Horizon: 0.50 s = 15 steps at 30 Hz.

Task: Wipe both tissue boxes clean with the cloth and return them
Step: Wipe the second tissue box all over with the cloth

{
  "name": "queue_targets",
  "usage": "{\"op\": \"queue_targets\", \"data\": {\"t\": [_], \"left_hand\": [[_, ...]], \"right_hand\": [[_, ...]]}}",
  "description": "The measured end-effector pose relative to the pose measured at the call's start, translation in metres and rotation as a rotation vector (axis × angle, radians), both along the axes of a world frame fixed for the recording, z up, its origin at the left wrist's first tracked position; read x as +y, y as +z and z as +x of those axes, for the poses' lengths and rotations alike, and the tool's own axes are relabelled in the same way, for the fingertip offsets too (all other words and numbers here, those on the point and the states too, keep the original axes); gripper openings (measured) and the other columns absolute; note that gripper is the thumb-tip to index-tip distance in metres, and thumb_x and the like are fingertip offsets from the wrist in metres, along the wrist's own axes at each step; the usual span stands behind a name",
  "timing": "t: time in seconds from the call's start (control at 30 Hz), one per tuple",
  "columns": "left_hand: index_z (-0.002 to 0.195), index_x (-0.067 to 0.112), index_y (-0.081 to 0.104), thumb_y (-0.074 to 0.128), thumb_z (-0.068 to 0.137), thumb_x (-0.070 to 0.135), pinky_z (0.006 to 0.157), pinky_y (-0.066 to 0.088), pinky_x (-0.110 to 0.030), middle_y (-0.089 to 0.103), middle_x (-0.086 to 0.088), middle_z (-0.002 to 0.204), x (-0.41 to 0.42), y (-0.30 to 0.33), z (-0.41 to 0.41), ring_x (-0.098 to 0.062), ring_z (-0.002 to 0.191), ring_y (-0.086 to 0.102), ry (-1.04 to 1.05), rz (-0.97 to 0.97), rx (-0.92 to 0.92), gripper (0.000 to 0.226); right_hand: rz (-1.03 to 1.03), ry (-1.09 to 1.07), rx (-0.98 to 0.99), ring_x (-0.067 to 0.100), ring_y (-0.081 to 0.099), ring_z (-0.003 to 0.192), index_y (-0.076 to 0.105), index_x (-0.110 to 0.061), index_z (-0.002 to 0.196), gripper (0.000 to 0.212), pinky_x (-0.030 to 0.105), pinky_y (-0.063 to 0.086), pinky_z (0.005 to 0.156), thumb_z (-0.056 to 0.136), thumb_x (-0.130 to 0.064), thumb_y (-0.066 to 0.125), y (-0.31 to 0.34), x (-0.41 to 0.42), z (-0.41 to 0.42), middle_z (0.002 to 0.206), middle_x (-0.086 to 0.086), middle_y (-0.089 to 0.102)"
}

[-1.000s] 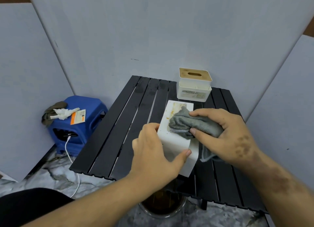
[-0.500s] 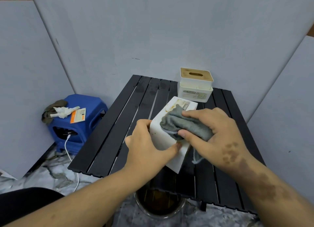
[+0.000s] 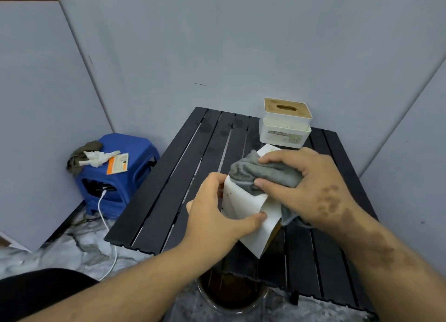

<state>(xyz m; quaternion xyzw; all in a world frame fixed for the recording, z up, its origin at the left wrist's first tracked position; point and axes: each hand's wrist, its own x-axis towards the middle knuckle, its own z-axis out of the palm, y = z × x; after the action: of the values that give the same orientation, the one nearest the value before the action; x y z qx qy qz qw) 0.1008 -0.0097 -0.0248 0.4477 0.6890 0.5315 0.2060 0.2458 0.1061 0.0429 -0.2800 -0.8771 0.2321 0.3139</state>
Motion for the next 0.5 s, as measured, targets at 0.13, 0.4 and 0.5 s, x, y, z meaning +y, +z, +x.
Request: {"op": "queue_targets", "data": {"t": [0.13,0.4,0.5], "left_hand": [[0.102,0.050,0.052,0.084,0.050,0.064,0.096,0.049,-0.048,0.065,0.026,0.106,0.000,-0.001,-0.002,-0.008,0.108,0.059,-0.009,-0.034,-0.009,0.063],[0.102,0.041,0.062,0.100,0.055,0.034,0.076,0.048,-0.011,0.070,0.024,0.102,-0.002,-0.004,-0.005,0.002,0.100,0.063,-0.006,-0.016,-0.132,0.061],[0.102,0.046,0.061,0.098,0.051,0.043,0.085,0.052,-0.024,0.069,0.024,0.105,-0.002,-0.004,-0.005,0.000,0.104,0.062,-0.005,-0.022,-0.132,0.063]], "right_hand": [[-0.164,-0.216,0.149,-0.003,0.065,0.096,0.073,-0.033,0.101,0.033,0.030,0.056,0.092,0.071,-0.032,0.086,0.002,0.034,0.010,0.098,-0.020,0.071],[0.008,-0.053,0.036,0.006,0.063,0.097,0.071,-0.039,0.102,0.033,0.037,0.055,0.085,0.071,-0.038,0.082,-0.003,0.000,-0.014,0.091,-0.023,0.067],[-0.147,-0.139,0.130,-0.003,0.066,0.093,0.072,-0.036,0.098,0.031,0.029,0.057,0.087,0.070,-0.032,0.085,-0.003,0.026,-0.002,0.094,-0.022,0.070]]}}
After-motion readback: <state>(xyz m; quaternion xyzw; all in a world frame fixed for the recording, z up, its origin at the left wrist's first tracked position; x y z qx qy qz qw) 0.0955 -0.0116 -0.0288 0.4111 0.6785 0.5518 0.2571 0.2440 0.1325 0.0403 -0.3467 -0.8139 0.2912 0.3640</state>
